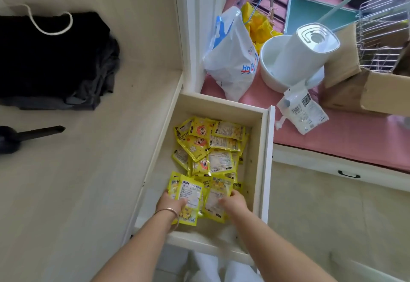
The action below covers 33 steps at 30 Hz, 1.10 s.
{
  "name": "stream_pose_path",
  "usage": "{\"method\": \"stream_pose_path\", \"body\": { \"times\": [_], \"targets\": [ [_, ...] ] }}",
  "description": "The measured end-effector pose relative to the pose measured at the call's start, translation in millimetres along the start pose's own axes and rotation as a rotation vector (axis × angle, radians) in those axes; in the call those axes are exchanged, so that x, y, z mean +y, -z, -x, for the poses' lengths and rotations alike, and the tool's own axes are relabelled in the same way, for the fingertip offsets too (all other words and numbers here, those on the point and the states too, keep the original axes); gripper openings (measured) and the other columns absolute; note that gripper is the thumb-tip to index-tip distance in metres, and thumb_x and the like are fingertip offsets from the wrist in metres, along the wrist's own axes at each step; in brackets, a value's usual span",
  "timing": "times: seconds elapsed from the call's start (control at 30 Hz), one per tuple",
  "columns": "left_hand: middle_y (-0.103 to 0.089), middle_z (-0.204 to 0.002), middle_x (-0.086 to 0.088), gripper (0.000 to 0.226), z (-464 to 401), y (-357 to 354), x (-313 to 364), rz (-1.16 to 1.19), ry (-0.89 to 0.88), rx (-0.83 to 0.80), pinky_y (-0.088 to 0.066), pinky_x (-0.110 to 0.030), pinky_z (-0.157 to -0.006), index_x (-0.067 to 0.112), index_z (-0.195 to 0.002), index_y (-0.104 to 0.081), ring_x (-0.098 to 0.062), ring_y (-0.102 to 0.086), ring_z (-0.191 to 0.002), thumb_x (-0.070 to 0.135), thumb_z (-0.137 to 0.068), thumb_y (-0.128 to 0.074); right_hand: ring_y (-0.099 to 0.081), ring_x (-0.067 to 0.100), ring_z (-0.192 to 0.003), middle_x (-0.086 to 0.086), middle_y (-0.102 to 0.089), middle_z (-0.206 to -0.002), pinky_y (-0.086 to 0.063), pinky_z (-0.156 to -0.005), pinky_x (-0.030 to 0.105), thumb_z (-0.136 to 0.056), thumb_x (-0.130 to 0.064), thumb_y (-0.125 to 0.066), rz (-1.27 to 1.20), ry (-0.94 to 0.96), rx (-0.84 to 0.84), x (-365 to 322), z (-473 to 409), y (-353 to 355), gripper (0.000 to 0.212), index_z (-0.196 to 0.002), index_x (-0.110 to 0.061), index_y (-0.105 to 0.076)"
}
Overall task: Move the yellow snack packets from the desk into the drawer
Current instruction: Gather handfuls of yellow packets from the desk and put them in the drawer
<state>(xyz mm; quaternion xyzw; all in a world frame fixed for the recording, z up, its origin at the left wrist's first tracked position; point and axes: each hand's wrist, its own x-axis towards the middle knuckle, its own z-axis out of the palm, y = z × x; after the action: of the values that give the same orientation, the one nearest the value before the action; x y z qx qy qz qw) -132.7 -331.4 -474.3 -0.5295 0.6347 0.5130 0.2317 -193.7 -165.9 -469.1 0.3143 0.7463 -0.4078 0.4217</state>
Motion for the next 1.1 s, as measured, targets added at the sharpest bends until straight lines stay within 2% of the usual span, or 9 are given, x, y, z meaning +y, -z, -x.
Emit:
{"method": "stream_pose_path", "body": {
  "times": [0.07, 0.17, 0.33, 0.47, 0.6, 0.77, 0.93, 1.03, 1.1],
  "targets": [
    [-0.069, -0.107, -0.014, 0.047, -3.1, 0.7, -4.0, -0.02, -0.001, -0.003, -0.053, -0.045, -0.092, 0.012, -0.113, -0.056, -0.031, -0.067, -0.097, 0.01, -0.071, -0.076, -0.063, 0.027, -0.1, 0.008, -0.062, -0.114, -0.054, -0.08, 0.034, -0.088, -0.004, -0.056, 0.047, -0.005, 0.024, 1.2, -3.0, -2.3, 0.039, -0.126, -0.012, -0.052],
    [-0.064, -0.118, -0.012, 0.056, -4.6, 3.1, -4.6, -0.084, 0.005, 0.011, -0.049, -0.043, -0.097, 0.013, -0.122, -0.048, -0.033, -0.062, -0.107, 0.014, -0.073, -0.074, -0.06, 0.023, -0.09, 0.008, -0.057, -0.121, -0.046, -0.057, 0.025, -0.09, -0.002, -0.048, 0.074, -0.02, 0.062, 0.1, 1.5, -0.4, 0.049, -0.136, -0.018, -0.043],
    [-0.043, -0.14, -0.014, 0.073, 10.6, 13.2, 7.1, -0.191, -0.069, 0.103, -0.043, -0.039, -0.104, 0.02, -0.142, -0.035, -0.033, -0.049, -0.125, 0.013, -0.078, -0.069, -0.062, 0.023, -0.094, 0.009, -0.056, -0.128, -0.041, -0.052, 0.024, -0.089, -0.005, -0.047, 0.157, 0.067, 0.11, -5.8, 10.1, 5.5, 0.051, -0.138, -0.017, -0.04],
    [-0.036, -0.142, -0.013, 0.064, 28.7, 16.9, 14.7, -0.186, -0.144, 0.122, -0.043, -0.036, -0.101, 0.021, -0.139, -0.039, -0.032, -0.05, -0.122, 0.016, -0.081, -0.066, -0.054, 0.013, -0.067, 0.007, -0.059, -0.122, -0.039, -0.048, 0.022, -0.091, -0.011, -0.049, 0.217, 0.135, 0.045, -18.9, 21.5, 9.0, 0.041, -0.131, -0.016, -0.048],
    [-0.051, -0.137, -0.006, 0.054, 53.0, 16.4, 19.4, -0.075, -0.165, 0.057, -0.046, -0.034, -0.097, 0.017, -0.134, -0.046, -0.025, -0.053, -0.121, 0.014, -0.084, -0.064, -0.06, 0.016, -0.083, 0.003, -0.061, -0.102, -0.047, -0.059, 0.023, -0.09, -0.018, -0.052, 0.285, 0.208, -0.107, -31.3, 41.1, 11.8, 0.037, -0.126, -0.013, -0.055],
    [-0.06, -0.112, -0.003, 0.04, 90.1, 11.0, 21.2, 0.119, -0.19, 0.026, -0.048, -0.036, -0.096, 0.015, -0.124, -0.054, -0.022, -0.059, -0.107, 0.016, -0.085, -0.063, -0.059, 0.017, -0.081, 0.002, -0.06, -0.089, -0.046, -0.06, 0.023, -0.091, -0.019, -0.055, 0.302, 0.32, -0.21, -42.1, 69.2, 24.2, 0.038, -0.128, -0.012, -0.05],
    [-0.061, -0.109, -0.003, 0.039, 130.5, 4.8, 10.2, 0.335, -0.252, 0.156, -0.05, -0.035, -0.089, 0.015, -0.118, -0.055, -0.022, -0.061, -0.101, 0.017, -0.082, -0.068, -0.06, 0.02, -0.106, 0.005, -0.058, -0.129, -0.047, -0.085, 0.032, -0.091, -0.037, -0.057, 0.419, 0.617, -0.309, -44.4, 105.1, 35.7, 0.055, -0.139, -0.018, -0.038],
    [-0.058, -0.119, -0.009, 0.046, 161.5, 4.6, -3.1, 0.513, -0.285, 0.261, -0.05, -0.039, -0.091, 0.016, -0.122, -0.051, -0.023, -0.059, -0.098, 0.014, -0.081, -0.07, -0.056, 0.018, -0.108, 0.003, -0.054, -0.135, -0.047, -0.083, 0.026, -0.091, -0.04, -0.057, 0.561, 0.78, -0.363, -41.9, 128.5, 38.1, 0.06, -0.143, -0.02, -0.034],
    [-0.055, -0.126, -0.009, 0.053, 184.4, 9.3, -16.0, 0.569, -0.302, 0.34, -0.046, -0.036, -0.095, 0.016, -0.13, -0.048, -0.023, -0.057, -0.105, 0.015, -0.081, -0.069, -0.054, 0.017, -0.109, 0.004, -0.051, -0.136, -0.047, -0.086, 0.029, -0.091, -0.037, -0.058, 0.595, 0.835, -0.406, -37.0, 142.7, 32.8, 0.061, -0.144, -0.021, -0.033]
  ]
}}
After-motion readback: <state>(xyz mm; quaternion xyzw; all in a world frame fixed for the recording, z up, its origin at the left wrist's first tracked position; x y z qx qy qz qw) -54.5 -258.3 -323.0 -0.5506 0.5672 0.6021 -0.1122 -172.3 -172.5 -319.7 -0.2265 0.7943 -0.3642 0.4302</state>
